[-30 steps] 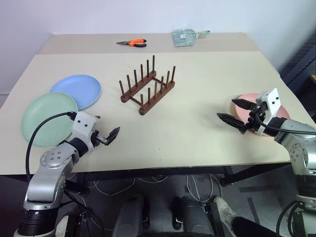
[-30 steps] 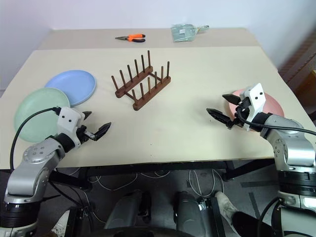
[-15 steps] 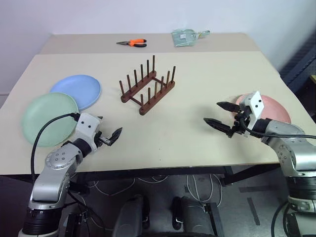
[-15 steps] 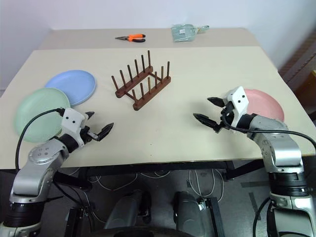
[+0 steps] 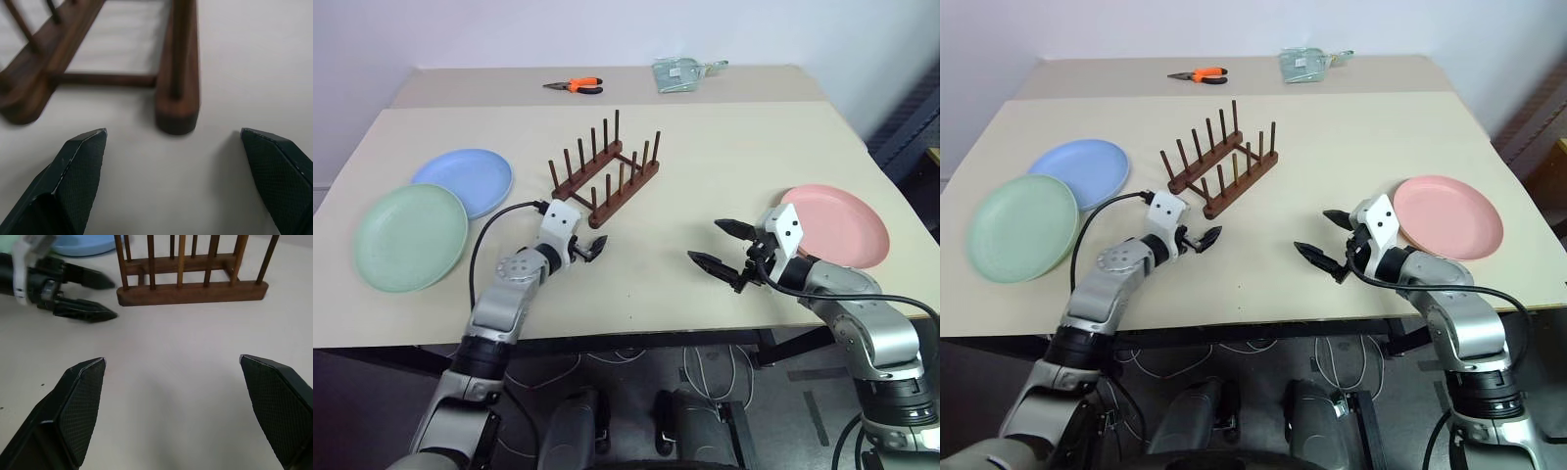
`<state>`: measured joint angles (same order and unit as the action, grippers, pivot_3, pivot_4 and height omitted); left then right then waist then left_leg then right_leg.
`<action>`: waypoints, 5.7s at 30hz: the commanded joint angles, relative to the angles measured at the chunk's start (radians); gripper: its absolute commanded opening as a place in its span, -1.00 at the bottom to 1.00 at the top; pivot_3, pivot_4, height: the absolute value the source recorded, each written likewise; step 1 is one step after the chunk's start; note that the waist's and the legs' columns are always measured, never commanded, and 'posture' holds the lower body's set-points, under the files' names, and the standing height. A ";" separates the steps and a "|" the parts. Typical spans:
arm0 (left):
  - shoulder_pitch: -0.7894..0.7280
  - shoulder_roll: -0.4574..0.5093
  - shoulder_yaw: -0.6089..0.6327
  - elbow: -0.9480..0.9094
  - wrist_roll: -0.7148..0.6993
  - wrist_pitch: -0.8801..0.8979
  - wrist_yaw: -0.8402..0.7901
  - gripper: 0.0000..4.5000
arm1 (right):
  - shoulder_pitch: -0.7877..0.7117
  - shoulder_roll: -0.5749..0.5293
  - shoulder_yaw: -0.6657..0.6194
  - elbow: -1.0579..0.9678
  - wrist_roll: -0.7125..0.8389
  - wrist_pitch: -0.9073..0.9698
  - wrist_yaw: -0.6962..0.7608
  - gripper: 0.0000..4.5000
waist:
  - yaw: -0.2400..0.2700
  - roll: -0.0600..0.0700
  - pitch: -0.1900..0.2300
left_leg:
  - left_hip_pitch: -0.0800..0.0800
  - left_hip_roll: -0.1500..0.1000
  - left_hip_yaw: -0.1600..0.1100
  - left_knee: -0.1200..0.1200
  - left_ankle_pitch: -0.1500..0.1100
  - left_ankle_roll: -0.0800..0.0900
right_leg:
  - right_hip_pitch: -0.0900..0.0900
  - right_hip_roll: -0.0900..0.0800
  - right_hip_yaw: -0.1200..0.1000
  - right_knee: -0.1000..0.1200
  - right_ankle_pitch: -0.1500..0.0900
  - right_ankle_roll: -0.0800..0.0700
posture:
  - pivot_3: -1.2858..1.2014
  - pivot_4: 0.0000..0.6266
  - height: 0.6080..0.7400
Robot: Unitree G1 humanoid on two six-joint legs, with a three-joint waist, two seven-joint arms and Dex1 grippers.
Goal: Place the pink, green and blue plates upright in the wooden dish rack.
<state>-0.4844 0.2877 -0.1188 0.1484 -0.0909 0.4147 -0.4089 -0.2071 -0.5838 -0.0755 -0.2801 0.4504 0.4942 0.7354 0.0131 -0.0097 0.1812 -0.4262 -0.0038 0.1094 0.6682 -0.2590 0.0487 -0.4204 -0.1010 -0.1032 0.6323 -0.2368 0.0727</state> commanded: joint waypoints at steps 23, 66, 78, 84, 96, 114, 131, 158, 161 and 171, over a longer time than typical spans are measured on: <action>-0.227 0.027 -0.185 0.322 0.032 -0.363 -0.594 -0.67 | 0.170 -0.166 -0.113 -0.065 -0.027 -0.050 0.098 1.00 | 0.012 0.000 0.000 | -0.001 0.000 0.000 0.001 -0.001 0.002 | 0.001 0.000 -0.001 -0.001 0.000 0.000 | 0.03 -0.52 1.00; -0.135 -0.046 -0.173 0.142 0.181 0.079 0.027 -0.30 | -0.370 0.045 0.185 0.644 -0.490 -0.255 -0.167 -0.99 | -0.027 0.004 -0.003 | 0.002 0.001 -0.003 0.012 -0.003 0.004 | 0.007 0.000 0.000 0.003 0.000 0.003 | 0.03 -0.52 1.00; 0.126 0.069 -0.115 -0.386 -0.107 0.055 -0.306 -0.30 | -0.055 -0.284 -0.077 0.199 -0.386 -0.016 -0.008 0.74 | -0.021 0.006 -0.002 | 0.001 0.001 -0.005 0.010 -0.005 0.003 | 0.007 -0.003 -0.002 -0.001 -0.001 0.003 | 0.03 -0.52 1.00; 0.132 0.083 -0.088 -0.453 -0.199 0.094 -0.357 -0.30 | -0.080 -0.247 -0.041 0.405 -0.458 -0.020 -0.113 0.64 | -0.024 0.008 -0.003 | 0.001 0.001 -0.005 0.010 -0.004 0.004 | 0.008 -0.003 -0.002 -0.001 -0.001 0.003 | 0.03 -0.52 1.00; 0.139 0.108 -0.065 -0.471 -0.189 0.124 -0.301 -0.30 | -0.200 -0.236 -0.036 0.444 -0.454 -0.232 -0.121 -0.99 | -0.022 0.009 -0.002 | 0.000 0.000 -0.005 0.011 -0.005 0.005 | 0.008 -0.002 -0.002 -0.001 -0.001 0.004 | 0.03 -0.52 1.00; 0.152 0.147 -0.052 -0.425 -0.157 0.092 -0.278 -0.30 | -0.735 0.049 -0.410 0.339 0.569 0.551 -0.332 -0.99 | -0.004 0.014 0.001 | -0.003 -0.006 -0.004 0.010 -0.010 0.012 | 0.006 -0.011 -0.004 -0.002 -0.001 0.003 | 0.03 -0.52 1.00; 0.184 0.153 -0.037 -0.466 -0.174 0.119 -0.264 -0.30 | -0.715 0.031 -0.405 0.546 0.500 0.511 -0.304 -0.99 | -0.009 0.014 0.001 | -0.003 -0.006 -0.002 0.011 -0.009 0.012 | 0.005 -0.011 -0.006 -0.002 -0.001 0.006 | 0.03 -0.52 1.00; -0.049 -0.110 0.864 -0.564 0.021 0.534 0.869 0.95 | -0.483 -0.037 0.291 -0.078 -0.040 -0.153 0.175 0.97 | -0.010 0.008 0.002 | -0.001 -0.005 -0.005 0.012 -0.010 0.012 | 0.010 -0.011 -0.009 -0.002 -0.002 0.012 | 0.03 -0.52 1.00; -0.010 -0.153 0.891 -0.634 0.013 0.621 0.859 0.95 | -0.453 0.012 0.324 -0.086 -0.045 -0.145 0.176 0.97 | 0.004 0.005 0.003 | -0.001 -0.007 -0.005 0.013 -0.011 0.010 | 0.010 -0.012 -0.010 -0.002 -0.001 0.012 | 0.03 -0.52 1.00; -0.083 -0.329 1.146 -0.647 -0.118 0.832 0.858 0.54 | -0.414 0.029 0.333 -0.057 -0.109 -0.171 0.195 1.00 | -0.002 0.002 0.003 | -0.001 -0.008 -0.006 0.013 -0.011 0.007 | 0.010 -0.012 -0.010 -0.002 -0.001 0.012 | 0.03 -0.52 1.00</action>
<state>-0.5608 -0.0302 1.0005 -0.4840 -0.1880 1.2380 0.4431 -0.6231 -0.5627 0.2711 -0.3203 0.3476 0.3416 0.9296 0.0109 -0.0081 0.1838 -0.4267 -0.0113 0.1033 0.6807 -0.2699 0.0555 -0.4105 -0.1130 -0.1131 0.6306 -0.2380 0.0852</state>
